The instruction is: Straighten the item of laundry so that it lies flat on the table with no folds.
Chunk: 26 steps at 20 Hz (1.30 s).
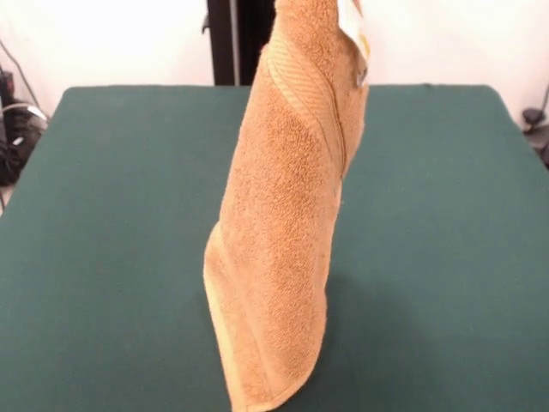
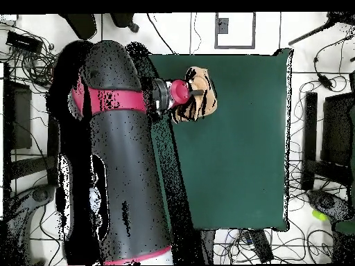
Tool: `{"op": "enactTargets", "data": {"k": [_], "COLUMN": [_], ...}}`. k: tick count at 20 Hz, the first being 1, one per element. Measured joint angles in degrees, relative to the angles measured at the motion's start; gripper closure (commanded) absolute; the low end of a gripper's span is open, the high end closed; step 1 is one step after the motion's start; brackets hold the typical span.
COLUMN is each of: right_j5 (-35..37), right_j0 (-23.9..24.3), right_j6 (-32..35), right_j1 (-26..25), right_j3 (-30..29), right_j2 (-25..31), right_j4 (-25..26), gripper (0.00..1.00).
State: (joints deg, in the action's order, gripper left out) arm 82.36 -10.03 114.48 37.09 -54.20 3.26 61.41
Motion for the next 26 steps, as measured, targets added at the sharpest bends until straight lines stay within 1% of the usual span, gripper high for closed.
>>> {"op": "enactTargets", "data": {"k": [2,5,7,15,16,20,21,26], "right_j5": [1.1,2.1,3.2,3.3,3.3,3.8,4.7,7.7], "right_j0": [-0.6,-1.2,-2.1,-3.5,-3.9,-4.6,-5.3,-6.4], "right_j6": [0.0,0.0,0.0,0.0,0.0,0.0,0.0,0.0], "right_j1": [-2.1,-3.7,-5.9,-11.2,-12.6,-14.9,-16.5,-19.5], "right_j3": [2.5,4.4,6.7,9.8,10.8,12.8,14.4,18.1], "right_j2": [-0.6,-1.1,-1.9,-4.4,-5.1,-6.1,-6.8,-7.5], "right_j4": [0.0,0.0,0.0,0.0,0.1,0.2,0.3,0.4], "gripper": [1.0,1.0,1.0,1.0,1.0,1.0,1.0,1.0]}}
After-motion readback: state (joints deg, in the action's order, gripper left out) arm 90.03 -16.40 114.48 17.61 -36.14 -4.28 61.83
